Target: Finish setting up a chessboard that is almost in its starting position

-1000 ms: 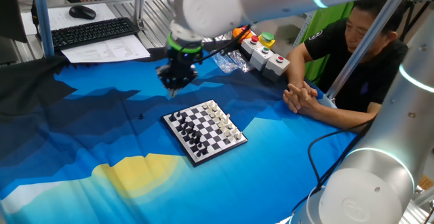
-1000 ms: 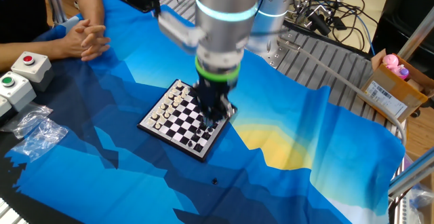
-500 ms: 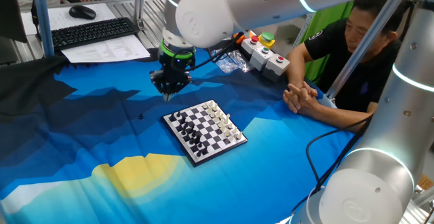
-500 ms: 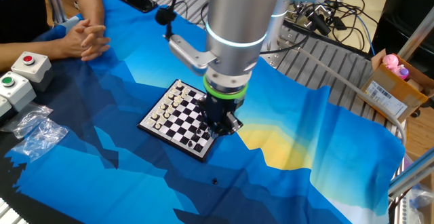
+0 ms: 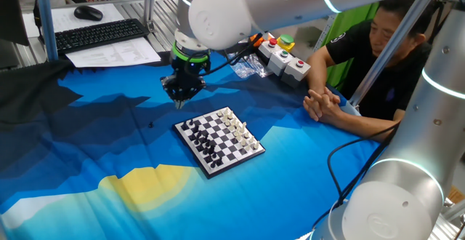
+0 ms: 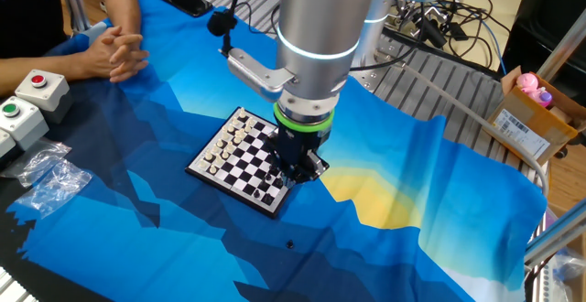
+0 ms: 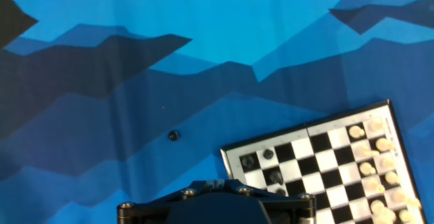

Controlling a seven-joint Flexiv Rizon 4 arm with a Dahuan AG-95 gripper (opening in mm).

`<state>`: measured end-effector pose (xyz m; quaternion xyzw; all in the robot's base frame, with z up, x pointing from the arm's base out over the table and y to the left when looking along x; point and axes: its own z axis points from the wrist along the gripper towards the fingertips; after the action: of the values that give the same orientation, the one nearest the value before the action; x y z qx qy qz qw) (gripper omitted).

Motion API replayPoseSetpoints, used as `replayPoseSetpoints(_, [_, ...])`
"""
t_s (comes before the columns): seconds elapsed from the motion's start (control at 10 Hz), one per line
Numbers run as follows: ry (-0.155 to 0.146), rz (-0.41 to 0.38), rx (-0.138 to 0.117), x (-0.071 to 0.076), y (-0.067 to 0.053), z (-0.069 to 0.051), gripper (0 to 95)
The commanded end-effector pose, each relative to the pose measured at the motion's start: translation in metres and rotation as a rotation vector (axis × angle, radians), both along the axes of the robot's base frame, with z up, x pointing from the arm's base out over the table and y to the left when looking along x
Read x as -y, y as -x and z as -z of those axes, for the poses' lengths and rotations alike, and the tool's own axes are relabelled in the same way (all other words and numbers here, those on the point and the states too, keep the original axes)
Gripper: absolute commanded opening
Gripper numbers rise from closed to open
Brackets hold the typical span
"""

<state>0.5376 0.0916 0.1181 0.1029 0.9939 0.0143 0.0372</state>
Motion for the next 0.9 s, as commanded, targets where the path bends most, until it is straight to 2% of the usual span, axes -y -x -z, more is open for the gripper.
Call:
replayPoseSetpoints(0.1, [0.001,-0.059,-0.009,0.0006,0.003,-0.0014,0.0])
replayPoseSetpoints(0.2, [-0.035,-0.06,-0.06,0.0006,0.003,-0.0014,0.0])
replayPoseSetpoints(0.3, [-0.088,-0.038,-0.088,0.0006,0.003,-0.0014,0.0])
replayPoseSetpoints(0.4, [-0.096,-0.056,-0.127,0.0006,0.003,-0.0014,0.0])
replayPoseSetpoints(0.5, [-0.097,-0.096,-0.144,0.0006,0.003,-0.0014,0.0])
replayPoseSetpoints(0.6, [-0.122,-0.137,-0.141,0.0006,0.003,-0.0014,0.0])
replayPoseSetpoints(0.8, [-0.147,-0.145,-0.176,0.0006,0.003,-0.0014,0.0])
replayPoseSetpoints(0.9, [-0.143,-0.135,-0.186,0.0006,0.003,-0.0014,0.0])
